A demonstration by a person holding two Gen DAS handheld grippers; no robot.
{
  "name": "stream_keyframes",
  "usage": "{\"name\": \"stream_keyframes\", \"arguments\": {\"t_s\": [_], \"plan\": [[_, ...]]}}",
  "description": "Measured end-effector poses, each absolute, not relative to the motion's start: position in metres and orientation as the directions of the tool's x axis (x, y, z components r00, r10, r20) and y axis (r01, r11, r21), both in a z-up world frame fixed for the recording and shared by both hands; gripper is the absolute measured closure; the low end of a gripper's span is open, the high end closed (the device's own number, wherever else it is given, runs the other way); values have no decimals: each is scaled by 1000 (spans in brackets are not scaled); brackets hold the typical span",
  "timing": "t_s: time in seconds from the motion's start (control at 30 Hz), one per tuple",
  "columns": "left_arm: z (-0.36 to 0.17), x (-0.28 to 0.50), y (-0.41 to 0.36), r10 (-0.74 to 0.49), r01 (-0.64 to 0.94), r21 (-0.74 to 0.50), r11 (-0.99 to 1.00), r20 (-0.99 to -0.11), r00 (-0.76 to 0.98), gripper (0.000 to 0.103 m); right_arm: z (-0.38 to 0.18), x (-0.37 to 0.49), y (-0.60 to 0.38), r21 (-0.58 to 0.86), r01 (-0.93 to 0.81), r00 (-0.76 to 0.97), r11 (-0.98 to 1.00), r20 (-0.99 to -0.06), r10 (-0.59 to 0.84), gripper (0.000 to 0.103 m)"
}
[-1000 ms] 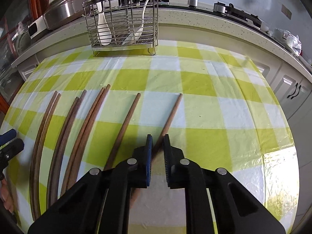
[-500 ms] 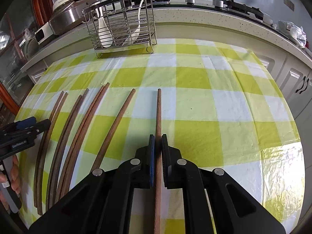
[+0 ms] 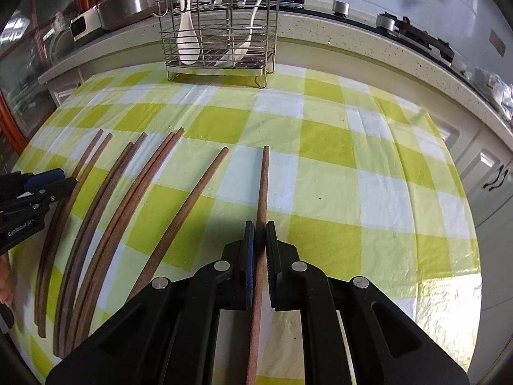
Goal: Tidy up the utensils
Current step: 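Close the right tool on one chopstick while the left tool grips another chopstick, then carry the chopstick upright to the rack with the right tool while the left tool carries its own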
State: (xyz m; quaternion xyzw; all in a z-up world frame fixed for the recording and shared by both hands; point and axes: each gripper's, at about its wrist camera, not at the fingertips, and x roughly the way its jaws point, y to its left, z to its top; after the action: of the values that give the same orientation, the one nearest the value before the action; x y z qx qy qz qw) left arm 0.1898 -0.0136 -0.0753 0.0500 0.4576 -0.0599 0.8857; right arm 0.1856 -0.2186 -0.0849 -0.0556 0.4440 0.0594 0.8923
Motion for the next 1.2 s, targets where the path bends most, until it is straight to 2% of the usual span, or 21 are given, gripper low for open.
{"name": "stream_keyframes", "arguments": {"t_s": [0.07,0.17,0.3,0.43,0.63,0.9,1.2], "plan": [[-75,189,-19,-68,172,40,984,-813,578,94,-85,185,-218,-58,-162,602,985,-797,52,94],[-75,189,-16,-94,174,10,985,-810,580,96,-85,186,-221,-40,-169,598,985,-798,70,95],[-72,190,1,-202,173,-126,977,-804,559,97,-80,184,-231,40,-176,604,984,-785,140,95],[-58,185,5,-213,180,-130,975,-779,590,97,-64,178,-238,108,-196,647,975,-732,211,95],[-22,175,5,-224,196,-124,973,-726,650,97,-35,172,-240,130,-223,707,966,-661,253,95],[29,155,10,-232,202,-119,972,-631,740,97,10,161,-243,112,-236,778,965,-573,256,95],[59,130,12,-244,222,-109,969,-551,798,97,42,140,-240,88,-249,827,964,-499,259,95]]}}
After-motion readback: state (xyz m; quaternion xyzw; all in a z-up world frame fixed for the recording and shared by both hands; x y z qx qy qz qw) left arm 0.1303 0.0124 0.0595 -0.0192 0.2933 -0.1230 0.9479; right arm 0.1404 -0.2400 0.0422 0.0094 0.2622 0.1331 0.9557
